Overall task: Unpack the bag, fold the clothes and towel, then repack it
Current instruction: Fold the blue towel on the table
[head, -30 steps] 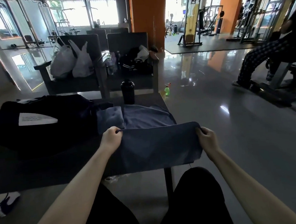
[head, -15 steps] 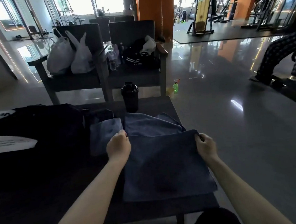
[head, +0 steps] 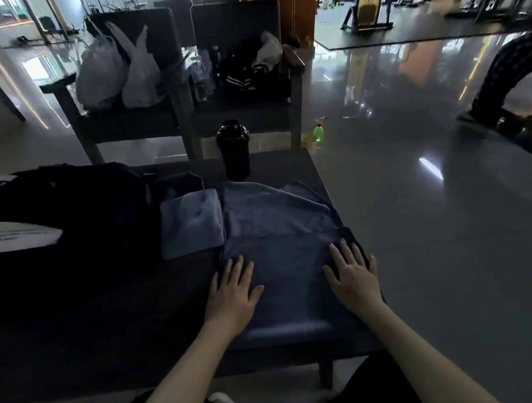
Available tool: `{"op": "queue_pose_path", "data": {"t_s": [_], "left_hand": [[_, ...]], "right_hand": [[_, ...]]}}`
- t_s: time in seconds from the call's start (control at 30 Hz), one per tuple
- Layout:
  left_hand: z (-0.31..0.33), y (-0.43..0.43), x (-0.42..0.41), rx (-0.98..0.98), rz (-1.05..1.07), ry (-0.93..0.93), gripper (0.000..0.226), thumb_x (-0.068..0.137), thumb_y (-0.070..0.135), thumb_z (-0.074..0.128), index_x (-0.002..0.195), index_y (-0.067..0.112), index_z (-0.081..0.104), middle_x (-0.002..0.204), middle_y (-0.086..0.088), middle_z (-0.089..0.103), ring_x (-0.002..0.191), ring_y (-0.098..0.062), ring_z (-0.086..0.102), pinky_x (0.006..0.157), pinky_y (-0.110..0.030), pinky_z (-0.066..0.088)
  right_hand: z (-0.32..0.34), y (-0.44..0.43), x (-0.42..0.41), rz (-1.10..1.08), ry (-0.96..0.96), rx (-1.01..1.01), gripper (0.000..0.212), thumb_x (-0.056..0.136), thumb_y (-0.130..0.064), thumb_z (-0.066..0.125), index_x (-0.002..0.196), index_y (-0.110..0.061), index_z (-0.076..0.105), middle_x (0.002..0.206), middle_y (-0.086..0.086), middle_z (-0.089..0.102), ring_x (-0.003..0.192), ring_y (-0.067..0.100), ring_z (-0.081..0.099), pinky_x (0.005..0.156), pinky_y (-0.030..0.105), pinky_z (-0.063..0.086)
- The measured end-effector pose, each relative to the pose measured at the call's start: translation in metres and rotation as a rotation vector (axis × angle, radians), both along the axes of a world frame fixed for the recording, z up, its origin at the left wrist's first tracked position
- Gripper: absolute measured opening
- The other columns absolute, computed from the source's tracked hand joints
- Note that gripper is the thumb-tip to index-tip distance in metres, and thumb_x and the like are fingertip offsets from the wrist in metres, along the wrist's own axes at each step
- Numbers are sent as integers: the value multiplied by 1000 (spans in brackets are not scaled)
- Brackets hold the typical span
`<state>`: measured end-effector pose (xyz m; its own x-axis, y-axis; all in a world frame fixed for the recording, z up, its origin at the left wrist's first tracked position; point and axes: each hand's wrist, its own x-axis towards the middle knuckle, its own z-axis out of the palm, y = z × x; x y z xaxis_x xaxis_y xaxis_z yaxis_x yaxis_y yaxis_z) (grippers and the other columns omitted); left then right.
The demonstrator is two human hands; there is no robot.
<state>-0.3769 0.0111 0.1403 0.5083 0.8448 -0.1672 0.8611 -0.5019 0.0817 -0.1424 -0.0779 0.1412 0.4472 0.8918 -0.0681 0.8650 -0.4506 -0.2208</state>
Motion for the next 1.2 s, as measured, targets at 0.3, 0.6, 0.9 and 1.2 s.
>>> {"op": "queue_pose_path", "data": {"t_s": [0.3, 0.6, 0.9, 1.2], "left_hand": [[4, -5, -2, -21, 73, -2, 100, 61, 67, -19, 152, 30, -1, 160, -7, -12, 147, -25, -12, 117, -44, -2], [6, 16, 14, -26, 46, 49, 73, 90, 65, 2, 152, 27, -3, 160, -8, -12, 147, -26, -11, 117, -45, -2], [39, 54, 44, 178, -47, -129, 50, 98, 47, 26, 126, 16, 54, 134, -4, 47, 126, -21, 39, 103, -37, 29], [38, 170, 101, 83, 92, -99, 47, 101, 37, 34, 139, 9, 35, 147, -15, 31, 133, -31, 33, 105, -44, 31]], "right_hand": [[1, -3, -3, -43, 36, -74, 65, 96, -57, 22, 152, -29, 4, 159, 3, -12, 147, 23, -9, 117, 47, -3], [3, 3, 3, -81, 75, -70, 66, 96, -59, 22, 152, -31, 2, 159, -1, -14, 147, 19, -11, 117, 47, -6], [19, 49, 29, -131, 51, 229, 43, 96, -37, 45, 132, -14, 53, 148, 8, 40, 137, 26, 32, 113, 47, 20], [22, 161, 84, -256, 83, 226, 36, 95, -28, 49, 122, -5, 56, 125, 14, 56, 117, 33, 48, 91, 41, 39]]}}
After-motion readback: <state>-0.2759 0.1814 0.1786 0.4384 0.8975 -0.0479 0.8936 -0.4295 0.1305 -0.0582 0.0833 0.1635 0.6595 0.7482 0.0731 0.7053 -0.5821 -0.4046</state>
